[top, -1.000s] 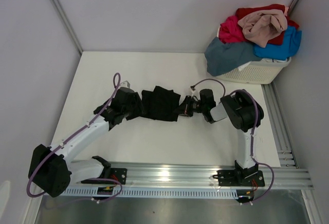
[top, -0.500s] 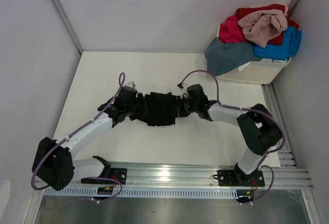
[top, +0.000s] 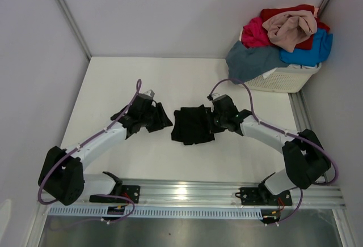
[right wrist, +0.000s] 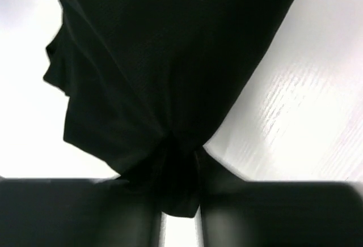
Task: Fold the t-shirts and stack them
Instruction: Smooth out wrinkles on the folded tshirt
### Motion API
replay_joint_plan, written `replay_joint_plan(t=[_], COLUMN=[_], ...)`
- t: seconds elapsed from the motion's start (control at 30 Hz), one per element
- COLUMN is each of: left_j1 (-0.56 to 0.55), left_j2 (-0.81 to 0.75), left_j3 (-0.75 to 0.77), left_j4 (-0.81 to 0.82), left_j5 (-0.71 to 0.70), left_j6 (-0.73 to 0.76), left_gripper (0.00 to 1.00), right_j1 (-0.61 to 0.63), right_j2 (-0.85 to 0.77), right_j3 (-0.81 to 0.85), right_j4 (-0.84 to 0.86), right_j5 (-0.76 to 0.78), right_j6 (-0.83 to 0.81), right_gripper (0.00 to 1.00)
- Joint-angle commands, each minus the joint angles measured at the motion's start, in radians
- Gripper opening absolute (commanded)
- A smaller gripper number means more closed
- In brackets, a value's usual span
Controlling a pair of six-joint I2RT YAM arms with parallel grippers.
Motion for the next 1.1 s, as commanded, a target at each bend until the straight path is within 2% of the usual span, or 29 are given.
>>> replay_joint_plan(t=[0.0, 0.03, 0.1, 0.23, 0.4, 0.5, 0.6, 0.63, 0.8, 0.83, 0.93, 1.07], left_j1=[0.007, 0.009, 0.009, 0.007, 0.007, 0.009, 0.007, 0.007, 0.009, 0.009, 0.007, 0.009], left_j2=[0.021, 0.026, 0.034, 0.044, 0.057, 0.051, 0.034, 0.016, -0.04, -0.058, -0.087, -0.156], left_j3=[0.046, 0.046, 0.046, 0.046, 0.048, 0.051, 0.023, 0.019, -0.023, -0.027, -0.043, -0.064], left_j4=[0.045, 0.048, 0.052, 0.066, 0.081, 0.098, 0.126, 0.143, 0.151, 0.147, 0.134, 0.129], left_j5=[0.053, 0.062, 0.065, 0.076, 0.094, 0.1, 0.097, 0.089, 0.051, 0.039, -0.003, -0.052], left_j6=[0.021, 0.021, 0.021, 0.021, 0.024, 0.027, 0.024, 0.023, 0.004, 0.003, 0.004, 0.012], left_gripper=[0.54, 0.54, 0.54, 0.53, 0.52, 0.51, 0.5, 0.5, 0.49, 0.49, 0.49, 0.49], right_j1=[0.002, 0.005, 0.007, 0.018, 0.021, 0.019, 0.019, 0.019, 0.021, 0.022, 0.034, 0.08], right_j2=[0.032, 0.036, 0.031, -0.013, -0.105, -0.18, -0.198, -0.185, -0.037, -0.018, 0.049, 0.128], right_j3=[0.037, 0.037, 0.032, 0.035, 0.022, -0.02, -0.054, -0.052, -0.054, -0.055, -0.046, -0.011], right_j4=[-0.017, -0.014, 0.0, 0.0, 0.037, 0.121, 0.201, 0.209, 0.284, 0.296, 0.35, 0.365], right_j5=[0.062, 0.065, 0.083, 0.181, 0.247, 0.232, 0.183, 0.178, 0.114, 0.106, 0.057, 0.053], right_j6=[-0.01, -0.008, -0.007, -0.018, -0.028, -0.028, -0.006, 0.002, 0.044, 0.054, 0.085, 0.093], right_gripper=[0.36, 0.54, 0.72, 0.82, 0.82, 0.77, 0.54, 0.39, 0.21, 0.14, 0.06, 0.05])
